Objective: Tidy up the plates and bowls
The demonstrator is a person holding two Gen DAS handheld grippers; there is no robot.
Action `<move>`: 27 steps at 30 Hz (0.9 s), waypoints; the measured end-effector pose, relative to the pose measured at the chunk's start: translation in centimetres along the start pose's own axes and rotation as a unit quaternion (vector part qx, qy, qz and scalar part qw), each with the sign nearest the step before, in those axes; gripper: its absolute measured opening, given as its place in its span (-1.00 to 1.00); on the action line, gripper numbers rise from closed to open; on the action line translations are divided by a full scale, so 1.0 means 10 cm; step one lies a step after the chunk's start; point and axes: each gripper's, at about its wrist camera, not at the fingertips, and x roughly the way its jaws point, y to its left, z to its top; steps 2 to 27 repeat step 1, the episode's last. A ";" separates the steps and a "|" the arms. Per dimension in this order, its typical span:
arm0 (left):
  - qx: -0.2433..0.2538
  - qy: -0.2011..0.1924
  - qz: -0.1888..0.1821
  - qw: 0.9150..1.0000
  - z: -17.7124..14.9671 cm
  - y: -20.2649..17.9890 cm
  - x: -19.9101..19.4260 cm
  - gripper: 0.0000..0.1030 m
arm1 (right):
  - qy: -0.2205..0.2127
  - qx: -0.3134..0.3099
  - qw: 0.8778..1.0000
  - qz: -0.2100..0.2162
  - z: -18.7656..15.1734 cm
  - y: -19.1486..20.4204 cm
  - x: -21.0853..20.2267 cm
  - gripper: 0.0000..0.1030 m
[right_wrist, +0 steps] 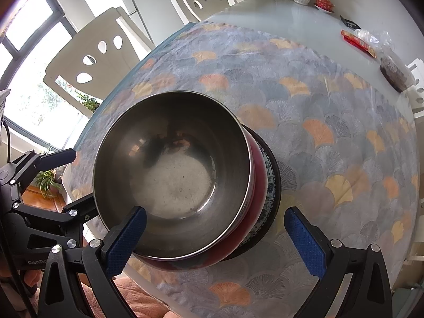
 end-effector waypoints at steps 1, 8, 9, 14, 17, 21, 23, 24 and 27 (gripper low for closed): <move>0.000 0.000 0.000 1.000 0.00 0.00 0.00 0.75 | 0.000 0.000 1.000 0.000 0.00 0.00 0.00 1.00; 0.000 0.000 0.000 1.000 0.00 0.00 0.00 0.75 | 0.000 0.000 1.000 0.000 0.00 0.00 0.00 1.00; 0.000 0.000 0.000 1.000 0.00 0.00 0.00 0.75 | 0.000 0.000 1.000 0.000 0.00 0.00 0.00 1.00; 0.000 0.000 0.000 1.000 0.00 0.00 0.00 0.75 | 0.000 0.000 1.000 0.000 0.00 0.00 0.00 1.00; 0.000 0.000 0.000 1.000 0.00 0.00 0.00 0.75 | 0.000 0.000 1.000 0.000 0.00 0.00 0.00 1.00; 0.000 0.000 0.000 1.000 0.00 0.00 0.00 0.75 | 0.000 0.000 1.000 0.000 0.00 0.00 0.00 1.00; 0.000 0.000 0.000 1.000 0.00 0.00 0.00 0.75 | 0.000 0.000 1.000 0.000 0.00 0.00 0.00 1.00; 0.000 0.000 0.000 1.000 0.00 0.00 0.00 0.75 | 0.000 0.000 1.000 0.000 0.00 0.00 0.00 1.00; 0.000 0.000 0.000 1.000 0.00 0.00 0.00 0.75 | 0.000 0.000 1.000 0.000 0.00 0.00 0.00 1.00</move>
